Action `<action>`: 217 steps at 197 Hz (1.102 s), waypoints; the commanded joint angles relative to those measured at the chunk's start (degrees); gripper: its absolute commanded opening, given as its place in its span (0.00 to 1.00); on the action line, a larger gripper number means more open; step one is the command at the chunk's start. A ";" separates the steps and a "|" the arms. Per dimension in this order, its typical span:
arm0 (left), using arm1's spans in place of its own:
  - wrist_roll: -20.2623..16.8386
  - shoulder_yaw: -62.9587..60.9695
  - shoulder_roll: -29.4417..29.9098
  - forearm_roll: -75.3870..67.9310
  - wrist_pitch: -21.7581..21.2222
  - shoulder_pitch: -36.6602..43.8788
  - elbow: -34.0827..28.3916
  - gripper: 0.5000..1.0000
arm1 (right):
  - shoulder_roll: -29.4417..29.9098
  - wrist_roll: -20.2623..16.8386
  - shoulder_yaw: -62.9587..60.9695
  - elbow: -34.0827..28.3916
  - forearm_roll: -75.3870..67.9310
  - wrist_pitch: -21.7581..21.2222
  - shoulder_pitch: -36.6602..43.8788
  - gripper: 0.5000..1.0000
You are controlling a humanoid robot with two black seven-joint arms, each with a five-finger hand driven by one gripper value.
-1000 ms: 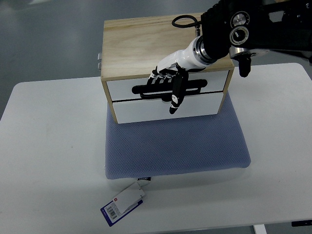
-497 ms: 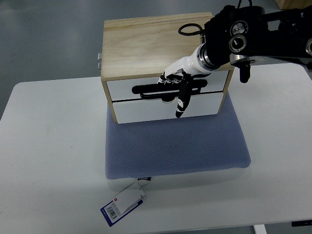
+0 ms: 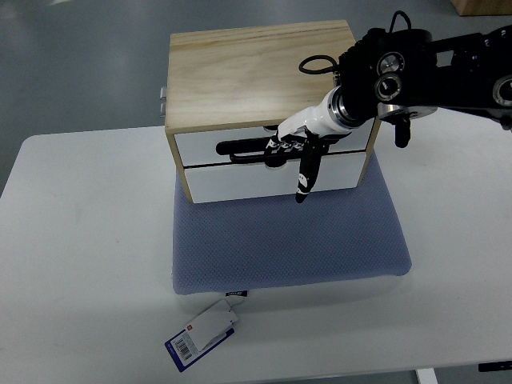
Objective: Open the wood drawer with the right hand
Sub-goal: 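Pull the upper white drawer toward the robot with the right hand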
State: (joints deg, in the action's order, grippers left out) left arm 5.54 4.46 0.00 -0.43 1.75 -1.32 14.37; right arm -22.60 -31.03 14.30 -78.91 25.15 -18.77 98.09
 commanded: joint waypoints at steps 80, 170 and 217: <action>0.00 0.11 0.00 0.08 0.00 0.00 -0.22 1.00 | 0.36 0.27 -0.24 -0.98 -2.04 -7.07 0.26 0.89; 0.00 0.11 0.00 0.17 0.00 0.00 -0.22 1.00 | -1.66 0.62 -0.68 -4.59 -3.00 -11.91 0.88 0.89; 0.00 0.11 0.00 0.17 0.00 0.00 -0.30 1.00 | -3.42 0.79 -0.77 -7.40 -5.02 -14.98 2.55 0.89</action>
State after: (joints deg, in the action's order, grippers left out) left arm 5.54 4.66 0.00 -0.26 1.73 -1.31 14.06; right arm -25.40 -30.25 13.63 -85.23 20.98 -32.45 99.97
